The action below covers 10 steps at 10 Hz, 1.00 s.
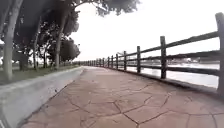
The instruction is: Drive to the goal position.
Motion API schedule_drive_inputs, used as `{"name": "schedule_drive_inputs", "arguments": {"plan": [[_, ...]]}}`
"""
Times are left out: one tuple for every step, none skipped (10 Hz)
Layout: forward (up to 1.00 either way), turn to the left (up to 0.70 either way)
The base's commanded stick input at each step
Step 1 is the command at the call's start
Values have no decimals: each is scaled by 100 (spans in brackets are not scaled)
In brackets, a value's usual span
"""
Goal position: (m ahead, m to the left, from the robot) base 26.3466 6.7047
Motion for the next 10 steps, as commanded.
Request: {"name": "schedule_drive_inputs", "arguments": {"plan": [[96,3],[97,16],[98,26],[99,24],[99,3],[99,0],[99,0],[99,0],[99,0],[99,0]]}}
